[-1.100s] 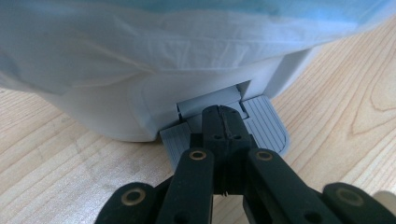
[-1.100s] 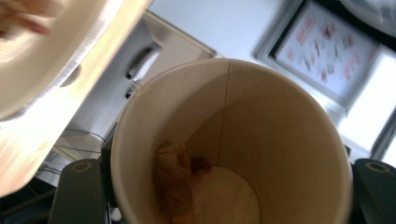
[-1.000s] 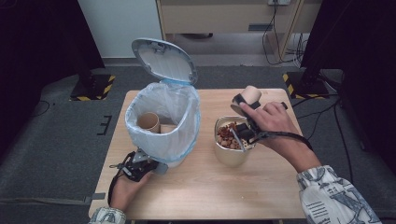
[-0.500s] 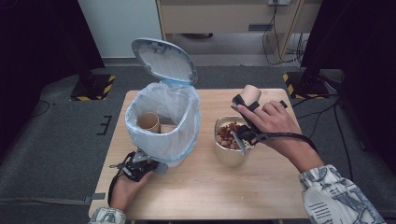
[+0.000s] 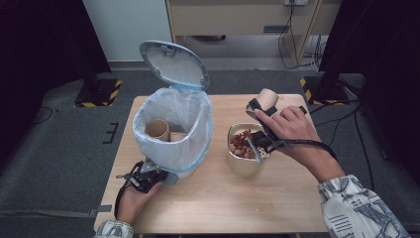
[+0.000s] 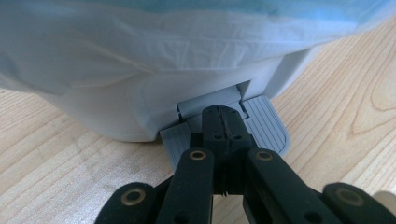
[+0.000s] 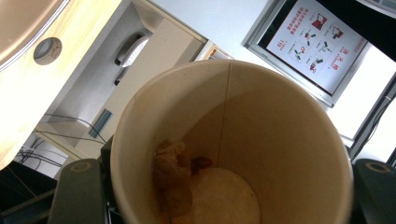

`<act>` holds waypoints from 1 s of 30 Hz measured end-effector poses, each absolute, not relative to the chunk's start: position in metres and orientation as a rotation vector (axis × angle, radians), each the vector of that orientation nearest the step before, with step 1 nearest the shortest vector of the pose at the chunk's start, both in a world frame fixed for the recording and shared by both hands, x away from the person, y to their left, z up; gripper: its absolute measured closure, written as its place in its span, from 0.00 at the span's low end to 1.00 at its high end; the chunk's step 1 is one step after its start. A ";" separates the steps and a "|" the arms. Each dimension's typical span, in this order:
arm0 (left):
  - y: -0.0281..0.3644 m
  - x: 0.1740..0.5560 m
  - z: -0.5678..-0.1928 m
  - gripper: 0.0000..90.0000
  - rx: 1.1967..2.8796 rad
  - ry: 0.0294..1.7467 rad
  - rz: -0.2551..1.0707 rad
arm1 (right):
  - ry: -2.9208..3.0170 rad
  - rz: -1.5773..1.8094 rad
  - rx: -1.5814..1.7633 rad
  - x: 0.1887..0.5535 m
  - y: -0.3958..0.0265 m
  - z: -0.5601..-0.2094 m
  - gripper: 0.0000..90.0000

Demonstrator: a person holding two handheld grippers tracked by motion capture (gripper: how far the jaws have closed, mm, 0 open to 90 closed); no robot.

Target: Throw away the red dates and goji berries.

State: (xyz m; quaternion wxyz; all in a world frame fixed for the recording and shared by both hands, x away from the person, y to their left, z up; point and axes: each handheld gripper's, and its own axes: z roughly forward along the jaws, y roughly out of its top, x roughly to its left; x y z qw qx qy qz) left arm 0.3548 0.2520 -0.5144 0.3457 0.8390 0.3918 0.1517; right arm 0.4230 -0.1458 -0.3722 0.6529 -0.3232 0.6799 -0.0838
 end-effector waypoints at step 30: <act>0.252 0.355 -0.514 1.00 2.179 1.017 0.394 | 1.609 -0.089 -0.661 0.425 -0.146 -0.376 0.33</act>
